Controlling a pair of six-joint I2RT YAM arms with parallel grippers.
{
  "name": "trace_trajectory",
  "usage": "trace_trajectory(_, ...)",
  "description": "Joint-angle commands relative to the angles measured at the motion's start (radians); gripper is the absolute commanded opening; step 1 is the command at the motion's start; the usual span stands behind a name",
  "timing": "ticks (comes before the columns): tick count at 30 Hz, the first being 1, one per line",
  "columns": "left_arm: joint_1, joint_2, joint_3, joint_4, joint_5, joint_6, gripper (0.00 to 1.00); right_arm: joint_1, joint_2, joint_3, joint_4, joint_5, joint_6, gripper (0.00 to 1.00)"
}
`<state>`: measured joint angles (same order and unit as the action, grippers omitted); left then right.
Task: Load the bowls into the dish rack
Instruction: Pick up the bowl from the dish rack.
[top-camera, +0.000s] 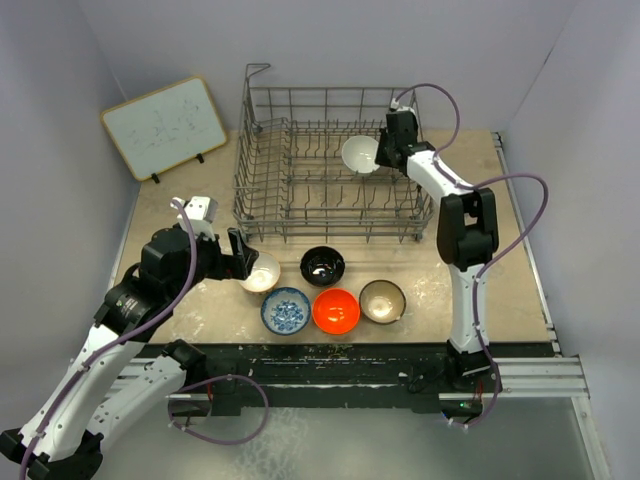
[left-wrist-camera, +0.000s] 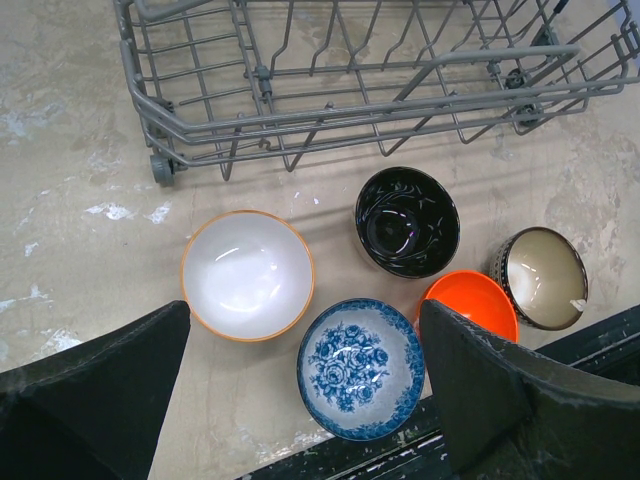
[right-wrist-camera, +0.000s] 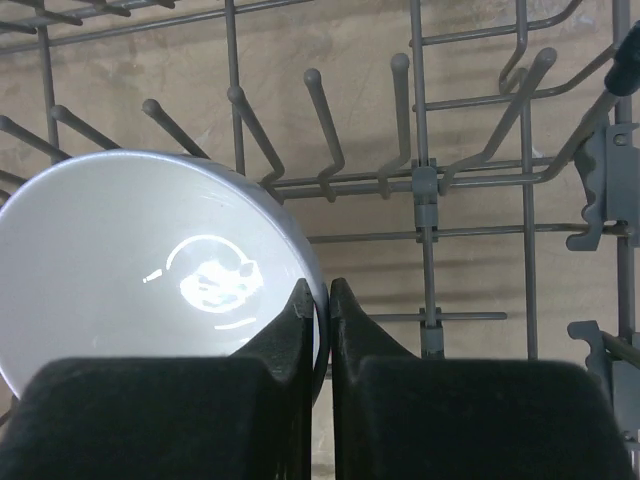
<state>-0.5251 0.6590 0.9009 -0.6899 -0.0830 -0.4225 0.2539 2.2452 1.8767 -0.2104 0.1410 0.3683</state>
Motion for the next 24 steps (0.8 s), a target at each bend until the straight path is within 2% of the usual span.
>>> trace_trajectory(1, 0.0, -0.006, -0.007, 0.025, -0.011, 0.018, 0.99, 0.007, -0.055, 0.024, 0.043, 0.024, 0.007, 0.0)
trace_trajectory(10, -0.001, -0.014, -0.006, 0.025, -0.01, 0.016, 0.99, 0.04, -0.206, 0.049, 0.019, 0.224, -0.092, 0.0)
trace_trajectory(14, -0.001, -0.025, -0.005, 0.025, -0.009, 0.016, 0.99, 0.093, -0.233, 0.106, 0.02, 0.43, -0.182, 0.0)
trace_trajectory(19, -0.001, -0.031, -0.007, 0.028, 0.0, 0.016, 0.99, 0.152, -0.139, 0.25, 0.057, 0.759, -0.35, 0.0)
trace_trajectory(24, -0.001, -0.03, -0.008, 0.03, 0.002, 0.016, 0.99, 0.165, -0.06, 0.274, 0.279, 0.976, -0.561, 0.0)
